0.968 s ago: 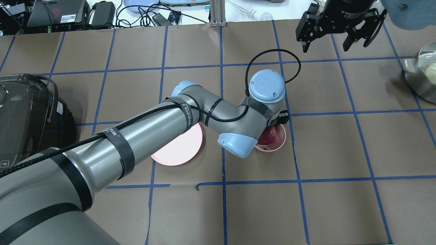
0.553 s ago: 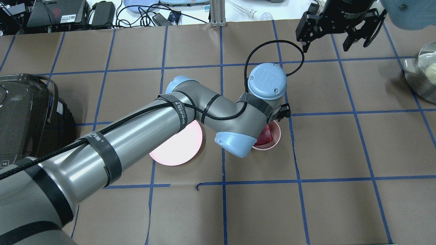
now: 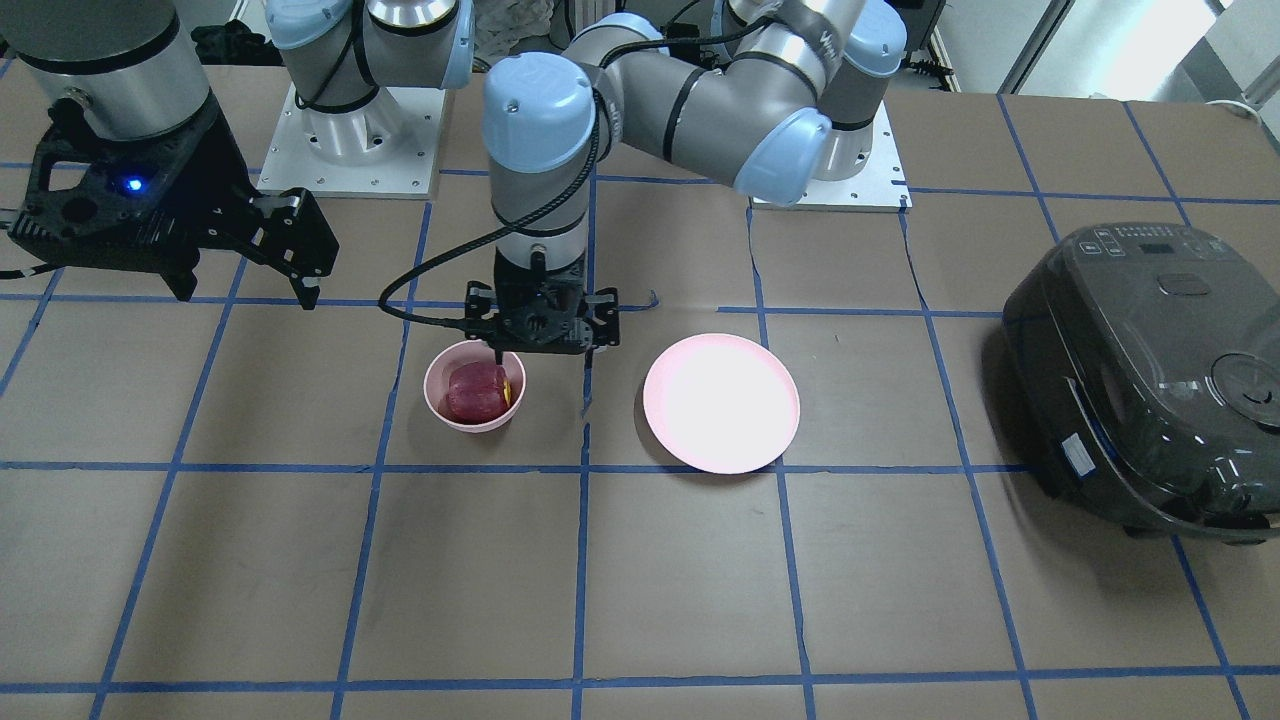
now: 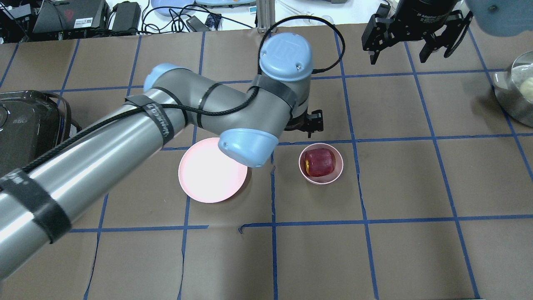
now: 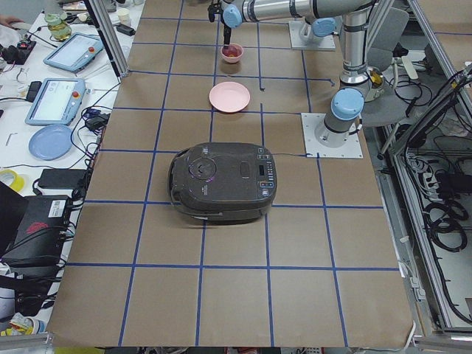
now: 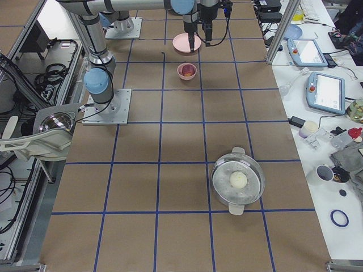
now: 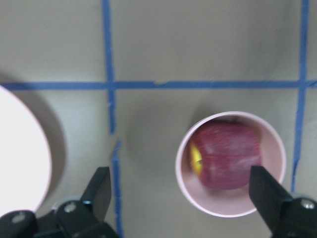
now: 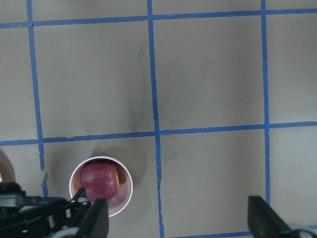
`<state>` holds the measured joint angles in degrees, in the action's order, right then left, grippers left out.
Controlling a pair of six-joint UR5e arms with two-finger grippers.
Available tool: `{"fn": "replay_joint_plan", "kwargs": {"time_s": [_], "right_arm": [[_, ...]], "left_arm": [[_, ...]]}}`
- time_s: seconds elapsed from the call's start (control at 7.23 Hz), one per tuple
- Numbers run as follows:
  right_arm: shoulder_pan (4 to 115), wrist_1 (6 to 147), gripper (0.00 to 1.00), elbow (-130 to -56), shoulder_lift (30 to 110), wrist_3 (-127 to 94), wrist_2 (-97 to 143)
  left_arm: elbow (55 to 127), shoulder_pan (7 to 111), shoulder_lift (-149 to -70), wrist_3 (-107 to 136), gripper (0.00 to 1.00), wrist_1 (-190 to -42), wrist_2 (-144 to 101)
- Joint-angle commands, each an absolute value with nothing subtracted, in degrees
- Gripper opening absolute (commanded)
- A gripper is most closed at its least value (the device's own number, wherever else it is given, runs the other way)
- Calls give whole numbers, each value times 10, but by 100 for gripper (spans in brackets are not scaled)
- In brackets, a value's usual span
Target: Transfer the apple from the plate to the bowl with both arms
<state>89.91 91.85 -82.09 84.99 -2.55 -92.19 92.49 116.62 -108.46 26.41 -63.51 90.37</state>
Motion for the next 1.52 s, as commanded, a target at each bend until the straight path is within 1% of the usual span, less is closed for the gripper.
{"fn": "replay_joint_plan", "kwargs": {"time_s": [0.0,0.41,0.69,1.11,1.38], "right_arm": [[899,918,100,-821,850,-25,-922],[899,918,100,-822,850,-25,-922],[899,918,100,-822,850,-25,-922],[899,918,100,-821,848,-25,-922],[899,918,100,-822,849,-25,-922]], "left_arm": [[928,1066,-1021,155,100,-743,904],[918,965,-938,73,100,-774,906],[918,912,-896,-20,100,-849,917],[900,897,-872,-23,100,-853,926],[898,887,-874,-39,100,-842,944]]}}
